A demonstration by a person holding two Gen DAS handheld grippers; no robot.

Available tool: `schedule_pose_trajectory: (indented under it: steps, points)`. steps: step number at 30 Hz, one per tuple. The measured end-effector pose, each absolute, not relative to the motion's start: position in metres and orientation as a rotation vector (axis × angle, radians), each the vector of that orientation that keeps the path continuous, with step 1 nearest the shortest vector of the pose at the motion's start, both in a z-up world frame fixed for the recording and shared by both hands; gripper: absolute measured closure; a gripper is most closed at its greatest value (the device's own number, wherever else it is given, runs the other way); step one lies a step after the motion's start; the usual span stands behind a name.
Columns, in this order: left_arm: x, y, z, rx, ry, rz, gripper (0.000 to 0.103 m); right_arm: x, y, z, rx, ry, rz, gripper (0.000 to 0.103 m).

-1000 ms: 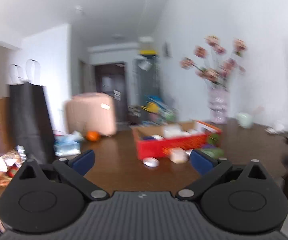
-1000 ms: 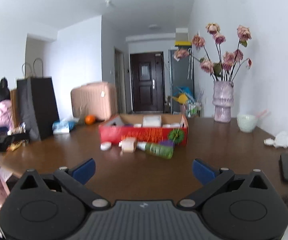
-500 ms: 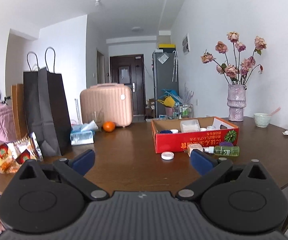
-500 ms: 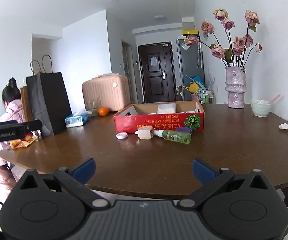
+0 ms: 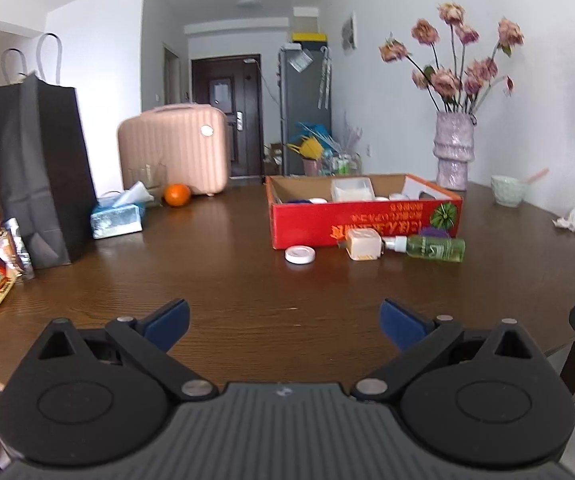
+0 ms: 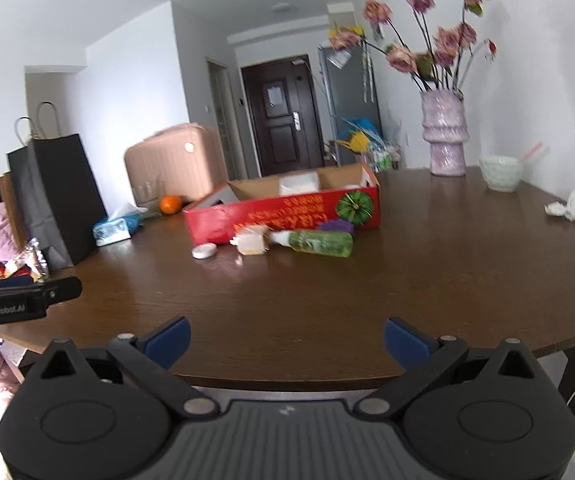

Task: Organize rigid objects
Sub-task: 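Grasp flat white cap with left tool while right tool grasps purple cap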

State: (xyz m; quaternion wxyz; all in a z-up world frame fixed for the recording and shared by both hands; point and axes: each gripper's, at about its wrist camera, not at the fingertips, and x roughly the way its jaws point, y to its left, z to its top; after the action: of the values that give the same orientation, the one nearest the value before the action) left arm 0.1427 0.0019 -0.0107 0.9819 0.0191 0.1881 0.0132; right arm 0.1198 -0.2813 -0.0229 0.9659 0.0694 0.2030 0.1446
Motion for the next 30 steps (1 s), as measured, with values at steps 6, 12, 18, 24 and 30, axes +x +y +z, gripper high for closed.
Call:
schedule_pose_trajectory:
  steps: [6,12,18,24,30]
  points:
    - [0.184,0.000,-0.015,0.044,0.418,0.007,0.000,0.155,-0.288,-0.026,0.152,0.448,0.245,0.000]
    - [0.248,-0.002,-0.013,0.080,0.448,-0.038,0.000,0.206,-0.286,-0.020,0.145,0.469,0.208,0.000]
    - [0.326,0.004,-0.009,0.041,0.482,-0.067,0.000,0.264,-0.282,-0.013,0.131,0.473,0.192,0.000]
    - [0.388,0.012,-0.030,0.040,0.543,-0.072,0.006,0.321,-0.275,-0.019,0.099,0.510,0.179,0.004]
    - [0.423,0.014,-0.059,0.001,0.663,-0.114,0.022,0.388,-0.269,-0.023,0.062,0.529,0.184,0.006]
